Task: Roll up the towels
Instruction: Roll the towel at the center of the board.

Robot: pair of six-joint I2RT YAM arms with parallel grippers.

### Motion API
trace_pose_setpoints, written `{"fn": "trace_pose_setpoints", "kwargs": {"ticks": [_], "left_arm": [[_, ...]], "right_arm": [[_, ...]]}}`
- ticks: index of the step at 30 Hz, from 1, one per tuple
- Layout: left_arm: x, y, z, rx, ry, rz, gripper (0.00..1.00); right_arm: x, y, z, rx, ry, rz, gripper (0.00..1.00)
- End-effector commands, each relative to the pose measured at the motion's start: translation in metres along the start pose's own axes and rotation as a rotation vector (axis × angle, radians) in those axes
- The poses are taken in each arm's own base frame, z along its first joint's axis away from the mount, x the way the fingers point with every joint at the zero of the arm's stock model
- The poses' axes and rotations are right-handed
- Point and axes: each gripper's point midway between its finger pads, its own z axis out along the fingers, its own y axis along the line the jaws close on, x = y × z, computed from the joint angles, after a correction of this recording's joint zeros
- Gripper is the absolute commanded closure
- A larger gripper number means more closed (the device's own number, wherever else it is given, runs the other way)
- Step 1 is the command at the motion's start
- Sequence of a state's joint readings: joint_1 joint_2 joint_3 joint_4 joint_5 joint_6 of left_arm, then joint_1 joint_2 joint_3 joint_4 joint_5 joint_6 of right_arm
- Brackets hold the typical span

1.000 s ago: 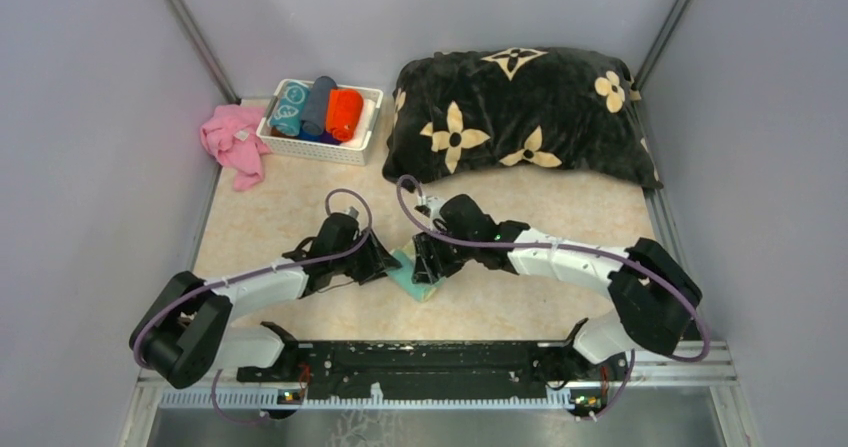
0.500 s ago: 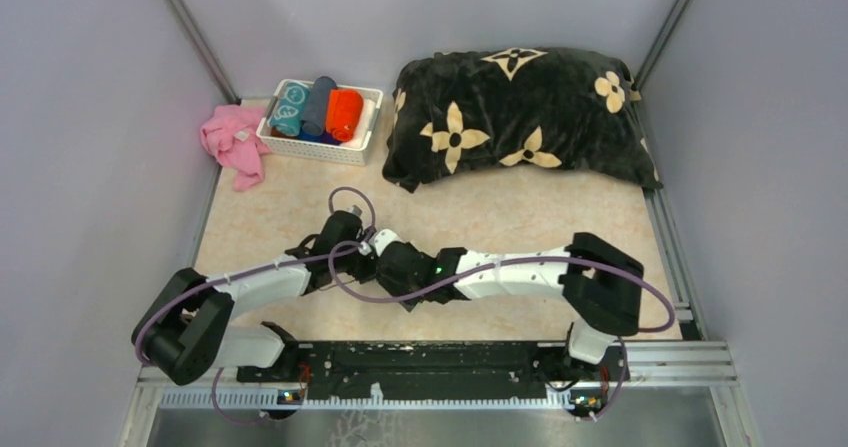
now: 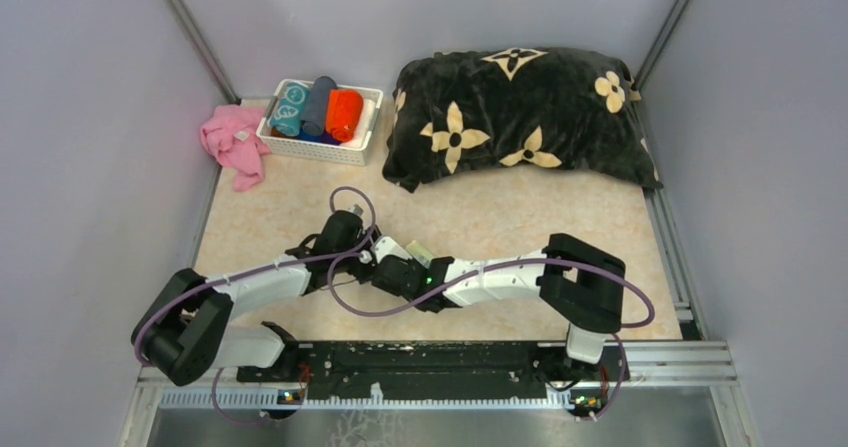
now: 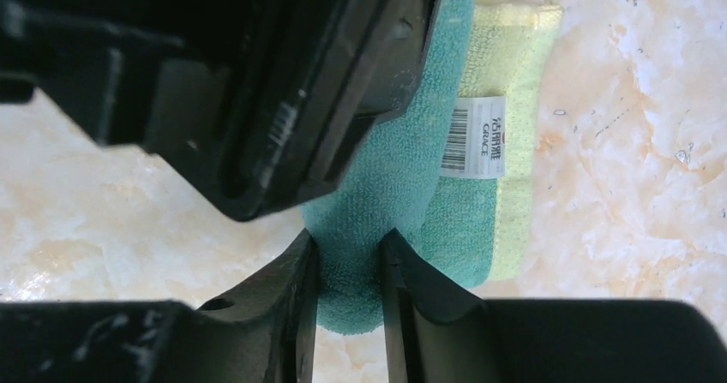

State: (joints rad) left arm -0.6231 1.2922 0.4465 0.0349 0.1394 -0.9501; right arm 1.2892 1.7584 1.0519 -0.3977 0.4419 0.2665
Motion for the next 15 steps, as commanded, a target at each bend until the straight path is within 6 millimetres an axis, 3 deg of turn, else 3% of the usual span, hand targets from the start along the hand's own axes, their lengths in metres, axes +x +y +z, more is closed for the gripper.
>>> {"fn": "trace_pose_setpoints", "kwargs": {"ticks": [1, 6, 10, 15], "left_arm": [[0.001, 0.010, -0.005, -0.050, -0.009, 0.009, 0.37], [-0.010, -0.007, -0.024, 0.027, -0.078, 0.010, 0.32], [-0.012, -0.017, -0.040, 0.096, -0.107, 0.014, 0.31], [-0.001, -0.022, -0.052, 0.178, -0.092, -0.007, 0.30]], "right_arm": [[0.058, 0.013, 0.001, -0.102, 0.160, 0.014, 0.78], [0.036, 0.035, -0.013, -0.414, 0.075, 0.187, 1.00], [0.005, 0.045, -0.037, -0.745, -0.015, 0.327, 1.00], [-0.021, 0.038, -0.052, -0.980, -0.076, 0.492, 1.00]]}}
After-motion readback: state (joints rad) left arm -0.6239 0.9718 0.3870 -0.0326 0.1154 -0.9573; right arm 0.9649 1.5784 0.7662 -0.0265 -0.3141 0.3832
